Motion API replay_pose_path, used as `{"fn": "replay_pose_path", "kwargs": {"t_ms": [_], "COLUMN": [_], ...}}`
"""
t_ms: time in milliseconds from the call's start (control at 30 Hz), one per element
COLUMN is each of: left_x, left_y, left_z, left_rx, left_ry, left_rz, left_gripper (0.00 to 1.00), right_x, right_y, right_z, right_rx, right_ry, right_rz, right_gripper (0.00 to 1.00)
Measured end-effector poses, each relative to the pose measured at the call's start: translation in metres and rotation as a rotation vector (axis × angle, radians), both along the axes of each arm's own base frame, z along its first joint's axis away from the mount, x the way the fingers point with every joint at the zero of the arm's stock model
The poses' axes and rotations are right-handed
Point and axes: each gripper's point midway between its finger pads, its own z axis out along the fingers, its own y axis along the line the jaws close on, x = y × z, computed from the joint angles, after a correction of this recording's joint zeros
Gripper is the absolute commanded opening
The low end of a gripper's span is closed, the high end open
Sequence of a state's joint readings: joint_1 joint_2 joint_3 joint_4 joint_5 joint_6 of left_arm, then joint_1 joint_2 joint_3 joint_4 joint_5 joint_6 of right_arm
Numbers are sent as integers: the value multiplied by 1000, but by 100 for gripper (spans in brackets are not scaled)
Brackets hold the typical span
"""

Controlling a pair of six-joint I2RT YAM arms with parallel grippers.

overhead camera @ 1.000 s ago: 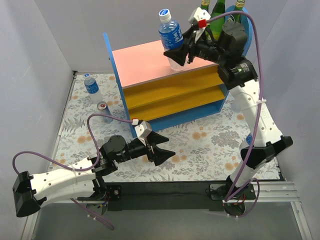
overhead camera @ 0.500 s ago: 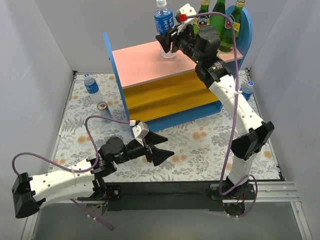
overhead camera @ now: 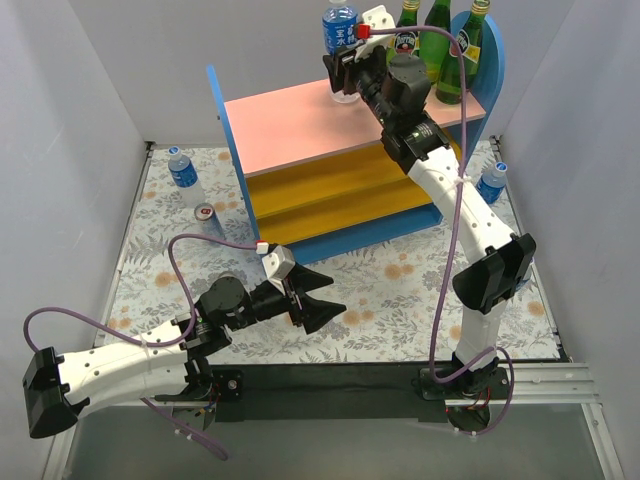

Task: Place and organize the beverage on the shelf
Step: Place the drink on the shelf.

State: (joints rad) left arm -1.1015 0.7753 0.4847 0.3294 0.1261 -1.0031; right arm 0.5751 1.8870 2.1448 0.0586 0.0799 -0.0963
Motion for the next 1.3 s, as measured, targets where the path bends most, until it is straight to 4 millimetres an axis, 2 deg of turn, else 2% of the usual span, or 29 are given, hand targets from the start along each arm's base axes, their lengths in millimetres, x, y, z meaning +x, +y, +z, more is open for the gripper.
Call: {"fn": "replay_pose_path", "kwargs": {"t_ms": [100, 233, 333, 367, 433, 467, 567, 733, 800, 1100, 1300], "left_x": [0, 1, 0, 0, 0, 0, 0, 0, 0, 0, 0], "left_y": [1, 2, 2, 2, 2, 2, 2, 2, 2, 2, 2], "left_z": [1, 2, 1, 1, 1, 1, 2, 2, 2, 3, 3], "left_rx": [-2, -6, -6, -6, -7, -7, -7, -9, -10, -13, -14], "left_ry": [-1, -3, -2, -2, -2, -2, -1, 1, 1, 2, 2], "left_rz": [3, 7, 7, 7, 7, 7, 7, 7, 7, 7, 6], "left_gripper": [71, 71, 72, 71, 71, 71, 71, 72, 72, 71, 71], "right_x": [5, 9, 12, 13, 13, 14, 14, 14, 13, 12, 8], "right_y": [-5, -10, -15, -17, -18, -18, -18, -16, -15, -12, -14], "right_z": [1, 1, 1, 1, 1, 0, 0, -1, 0, -1, 9], "right_rx": [5, 11, 20, 22, 26, 28, 34, 45, 48, 55, 73], "right_ry": [-7, -7, -1, 1, 3, 5, 8, 8, 5, 2, -19], "right_rz": [-23, -35, -43, -45, -46, -47, -45, -35, -27, -8, -5], "right_gripper": [2, 11, 23, 30, 38, 46, 54, 61, 66, 74, 81]}}
